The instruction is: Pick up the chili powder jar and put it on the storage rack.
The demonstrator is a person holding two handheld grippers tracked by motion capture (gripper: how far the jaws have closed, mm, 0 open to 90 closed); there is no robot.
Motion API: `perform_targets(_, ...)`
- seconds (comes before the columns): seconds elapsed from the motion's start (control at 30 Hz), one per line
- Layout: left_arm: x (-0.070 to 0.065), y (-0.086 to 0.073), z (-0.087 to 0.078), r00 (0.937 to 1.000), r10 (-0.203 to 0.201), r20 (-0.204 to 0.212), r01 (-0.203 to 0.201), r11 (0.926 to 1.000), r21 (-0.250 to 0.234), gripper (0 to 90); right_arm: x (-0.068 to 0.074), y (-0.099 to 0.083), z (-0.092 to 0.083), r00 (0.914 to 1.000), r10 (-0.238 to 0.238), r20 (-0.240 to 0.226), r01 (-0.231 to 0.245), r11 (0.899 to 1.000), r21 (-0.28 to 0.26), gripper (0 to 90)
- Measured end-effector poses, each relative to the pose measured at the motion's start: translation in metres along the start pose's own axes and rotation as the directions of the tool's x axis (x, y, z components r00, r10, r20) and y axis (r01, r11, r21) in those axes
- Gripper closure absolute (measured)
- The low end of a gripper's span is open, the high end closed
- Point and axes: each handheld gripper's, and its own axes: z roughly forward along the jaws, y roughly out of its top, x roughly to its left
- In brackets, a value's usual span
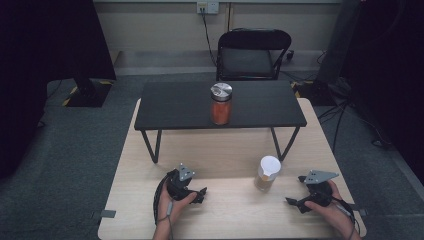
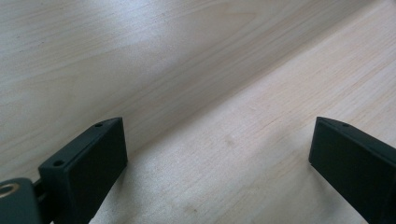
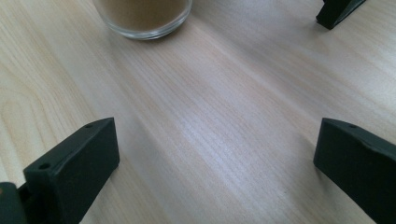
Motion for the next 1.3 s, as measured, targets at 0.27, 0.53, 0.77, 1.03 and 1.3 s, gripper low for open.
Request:
perform_targets(0.27, -0.0050, 0.0026, 0.0011, 0.9995, 0.027, -0.018, -0.027, 0.9995, 0.019, 0.9, 0.0000, 0.0000, 0.0000, 1.0000, 0.000, 0.000, 0.000, 1.000, 0.000, 0.0)
perform_targets(0.53, -0.0055, 0.0026, 0.0014, 0.9997, 0.018, -0.017, -0.018, 0.9997, 0.019, 0.0, 0.0000, 0.0002, -0.0001, 1.0000, -0.001, 0.000, 0.001, 1.000, 0.001, 0.0)
perform_targets(0.77, -0.0055, 0.0025, 0.0014, 0.9997, 0.018, -0.017, -0.018, 0.9997, 0.018, 0.0, -0.0001, 0.0005, -0.0001, 1.0000, -0.001, 0.000, 0.001, 1.000, 0.003, 0.0)
perform_targets(1.03, -0.0055, 0.0025, 0.0014, 0.9997, 0.018, -0.017, -0.018, 0.9997, 0.018, 0.0, -0.0001, 0.0005, -0.0001, 1.0000, -0.001, -0.001, 0.001, 1.000, 0.003, 0.0)
perform_targets(1.3, -0.0055, 0.0024, 0.0014, 0.9997, 0.018, -0.017, -0.018, 0.9997, 0.018, 0.0, -0.0002, 0.0004, -0.0001, 1.0000, -0.001, -0.001, 0.001, 1.000, 0.003, 0.0)
